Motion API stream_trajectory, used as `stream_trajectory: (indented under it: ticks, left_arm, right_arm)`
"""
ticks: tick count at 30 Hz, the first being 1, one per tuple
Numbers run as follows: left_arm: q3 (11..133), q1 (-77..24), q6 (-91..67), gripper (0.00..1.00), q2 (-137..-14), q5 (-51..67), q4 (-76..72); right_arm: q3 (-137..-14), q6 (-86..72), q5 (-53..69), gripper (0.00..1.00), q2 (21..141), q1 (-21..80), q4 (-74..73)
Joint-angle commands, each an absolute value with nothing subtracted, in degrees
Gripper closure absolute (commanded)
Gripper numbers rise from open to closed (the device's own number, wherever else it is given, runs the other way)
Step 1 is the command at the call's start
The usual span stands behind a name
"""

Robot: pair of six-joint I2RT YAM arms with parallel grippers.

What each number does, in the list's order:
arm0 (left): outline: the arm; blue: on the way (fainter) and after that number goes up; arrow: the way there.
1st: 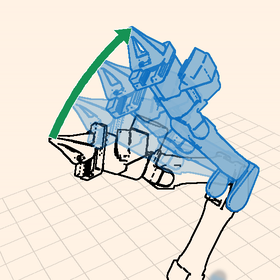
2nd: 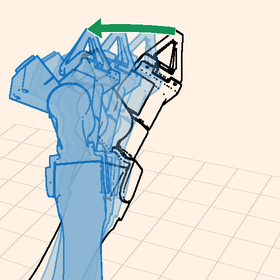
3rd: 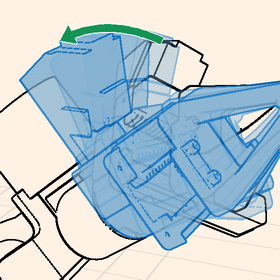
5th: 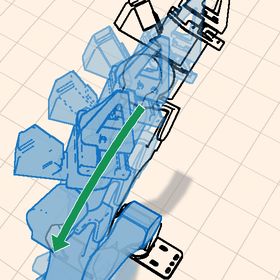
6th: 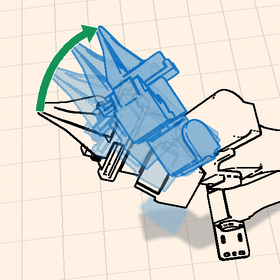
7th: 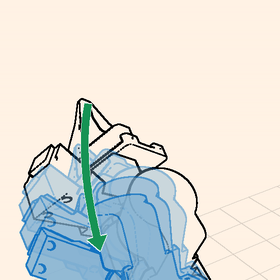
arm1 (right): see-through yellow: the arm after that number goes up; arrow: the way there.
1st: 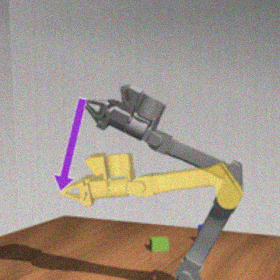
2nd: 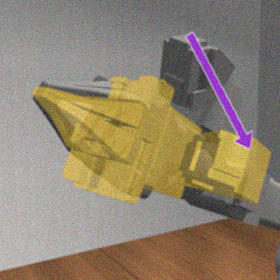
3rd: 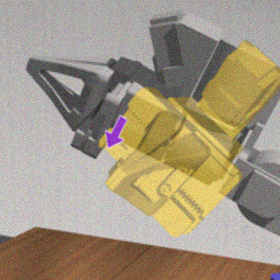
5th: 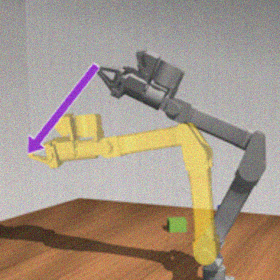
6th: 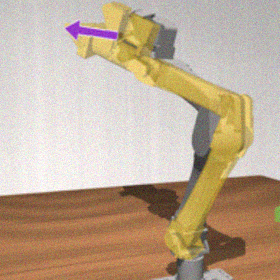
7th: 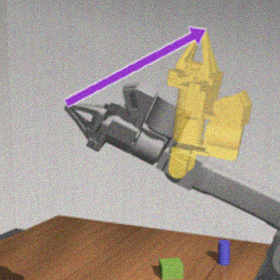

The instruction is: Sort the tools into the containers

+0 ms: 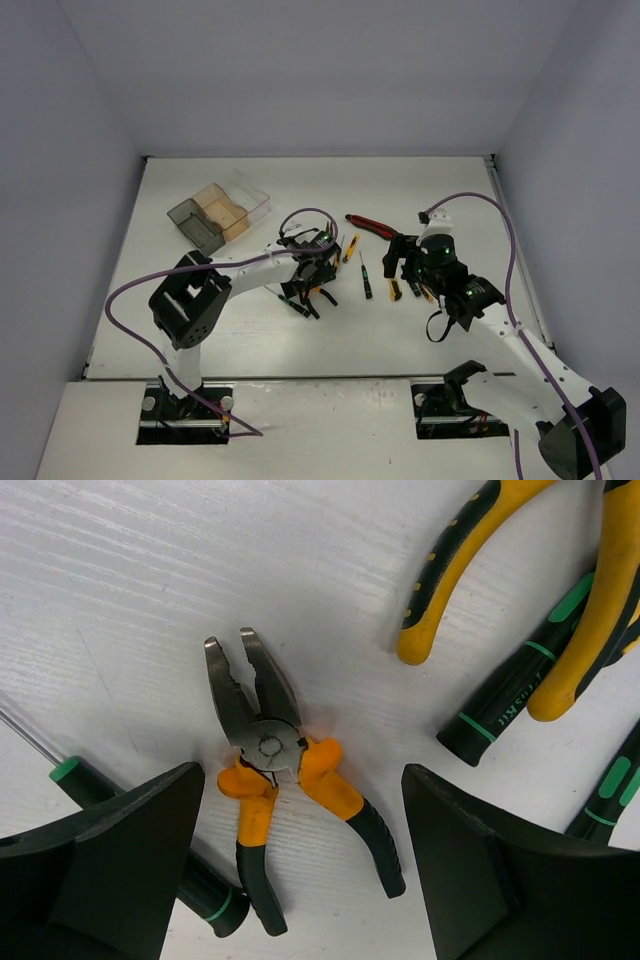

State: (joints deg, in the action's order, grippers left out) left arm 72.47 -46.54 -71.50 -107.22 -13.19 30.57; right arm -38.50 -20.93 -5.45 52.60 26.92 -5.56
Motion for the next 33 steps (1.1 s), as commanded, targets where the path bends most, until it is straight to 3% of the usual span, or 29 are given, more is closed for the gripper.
stream_trajectory:
  ticks: [1,15,27,33]
  left_arm:
    - [72.9,-44.3,-70.5,0.25,-107.0,-15.3,30.7]
    - [76.1,-41.4,-70.0,0.40,-110.2,-13.9,31.0]
    - [75.5,-43.0,-73.5,0.43,-111.0,-10.6,30.9]
    - [74.3,-42.9,-74.1,0.64,-111.0,-10.6,31.1]
  right_arm:
    - [-38.6,-21.0,-4.8,0.19,52.0,26.5,-3.3]
    - [-38.4,-21.1,-4.4,0.19,52.3,26.5,-3.3]
    - [-38.3,-20.9,-4.3,0.18,52.1,26.5,-3.3]
    - [-38.3,-20.8,-4.5,0.18,52.1,26.5,-3.2]
